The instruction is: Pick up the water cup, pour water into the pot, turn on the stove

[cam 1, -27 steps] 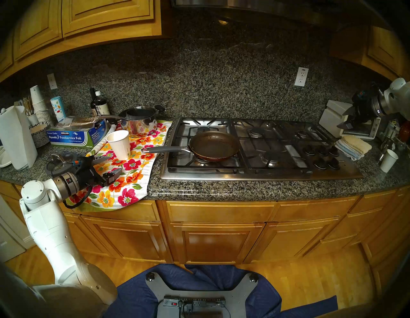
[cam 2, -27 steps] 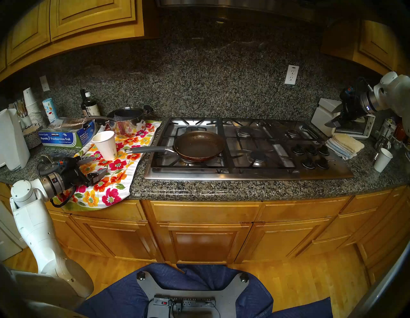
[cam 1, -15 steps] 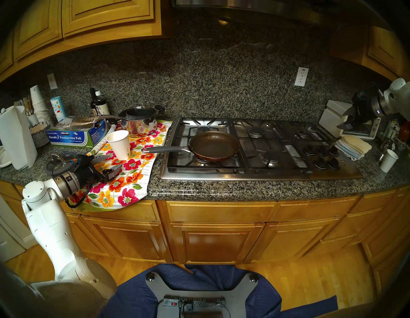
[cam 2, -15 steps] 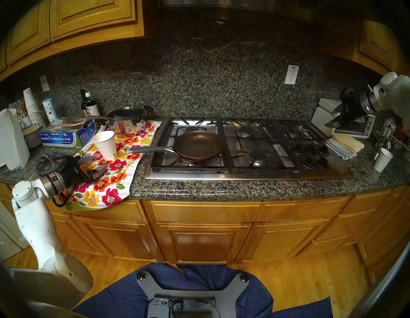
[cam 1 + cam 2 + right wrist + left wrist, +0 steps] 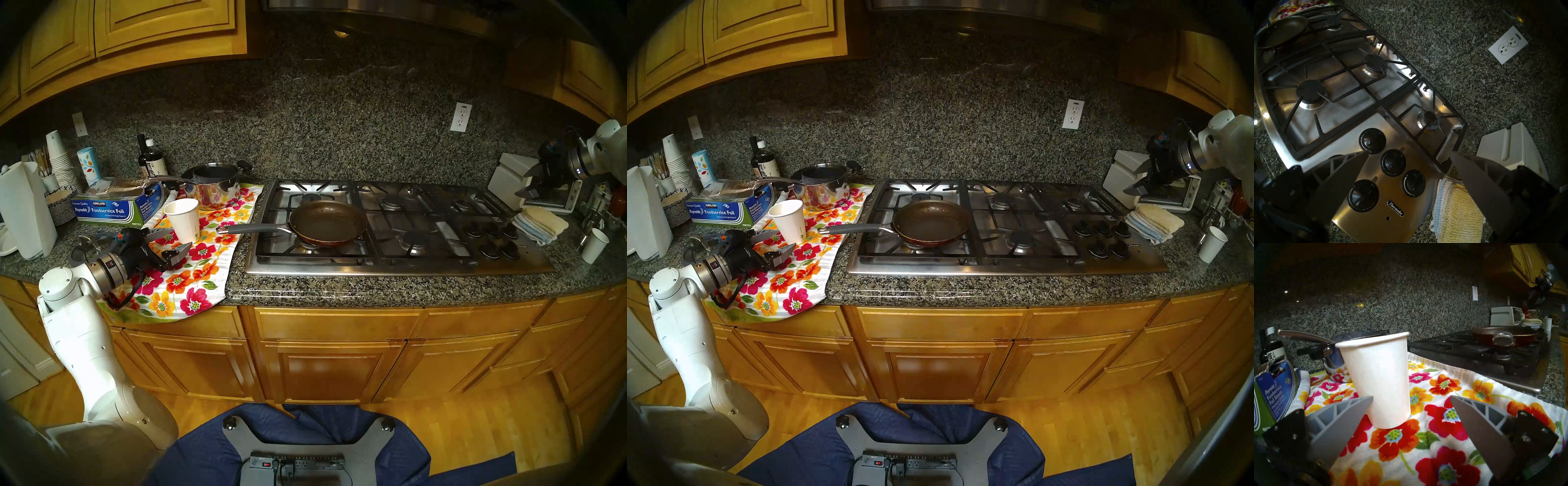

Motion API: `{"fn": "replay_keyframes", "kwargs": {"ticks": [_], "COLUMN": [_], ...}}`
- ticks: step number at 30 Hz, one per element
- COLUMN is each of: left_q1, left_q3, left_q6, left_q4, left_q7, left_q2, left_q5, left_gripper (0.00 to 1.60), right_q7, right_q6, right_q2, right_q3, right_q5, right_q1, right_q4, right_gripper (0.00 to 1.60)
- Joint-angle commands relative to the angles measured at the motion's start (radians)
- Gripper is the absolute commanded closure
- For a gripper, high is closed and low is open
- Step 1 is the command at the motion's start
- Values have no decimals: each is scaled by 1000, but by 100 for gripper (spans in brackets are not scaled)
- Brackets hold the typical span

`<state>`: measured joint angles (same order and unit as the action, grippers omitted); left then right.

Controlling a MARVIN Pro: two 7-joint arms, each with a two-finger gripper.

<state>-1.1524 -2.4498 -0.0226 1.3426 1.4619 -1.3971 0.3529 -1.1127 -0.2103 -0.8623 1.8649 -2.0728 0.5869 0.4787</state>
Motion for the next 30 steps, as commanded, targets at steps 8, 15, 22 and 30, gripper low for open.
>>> {"fn": "replay_keyframes", "kwargs": {"ticks": [8,15,22,30], "left_q1": [45,40,41,57], "left_q3": [-2,-7,-13,-11], "left_q6": [35,44,51,59], "left_q4": [-8,-17,-24,-38], "left_q7": [-18,-24,-29,-42], "left_q2": [19,24,25,23], "left_q5": [-20,-18,-15,-15], "left_gripper": [0,0,0,0], "right_q7": [3,2,2,3], "right_q6": [-1,-1,-1,-1], "right_q2": [-2,-2,-2,-2], "right_q3": [1,1,1,1], "right_q5": [-1,-1,-1,-1], "right_q1": [30,30,30,30], "right_q4": [-24,-24,-24,-24], "right_gripper": [0,0,0,0]}}
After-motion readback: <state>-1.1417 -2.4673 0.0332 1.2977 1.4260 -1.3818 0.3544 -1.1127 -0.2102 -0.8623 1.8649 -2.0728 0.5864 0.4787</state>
